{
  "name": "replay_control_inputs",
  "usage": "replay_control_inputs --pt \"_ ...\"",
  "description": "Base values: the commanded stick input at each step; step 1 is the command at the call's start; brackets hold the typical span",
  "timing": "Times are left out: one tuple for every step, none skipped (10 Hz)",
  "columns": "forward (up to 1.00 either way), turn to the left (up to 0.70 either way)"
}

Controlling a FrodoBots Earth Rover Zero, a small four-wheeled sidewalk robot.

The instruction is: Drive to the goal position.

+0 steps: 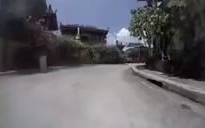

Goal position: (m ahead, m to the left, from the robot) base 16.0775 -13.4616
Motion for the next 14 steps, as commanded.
replay_control_inputs --pt "0.85 0.0" --pt "0.85 0.0" --pt "0.85 0.0" --pt "0.85 0.0" --pt "0.85 0.0" --pt "0.85 0.0" --pt "0.85 0.0" --pt "0.85 0.0" --pt "0.85 0.0" --pt "0.85 0.0" --pt "0.85 0.0" --pt "0.85 0.0" --pt "0.85 0.0" --pt "0.85 0.0"
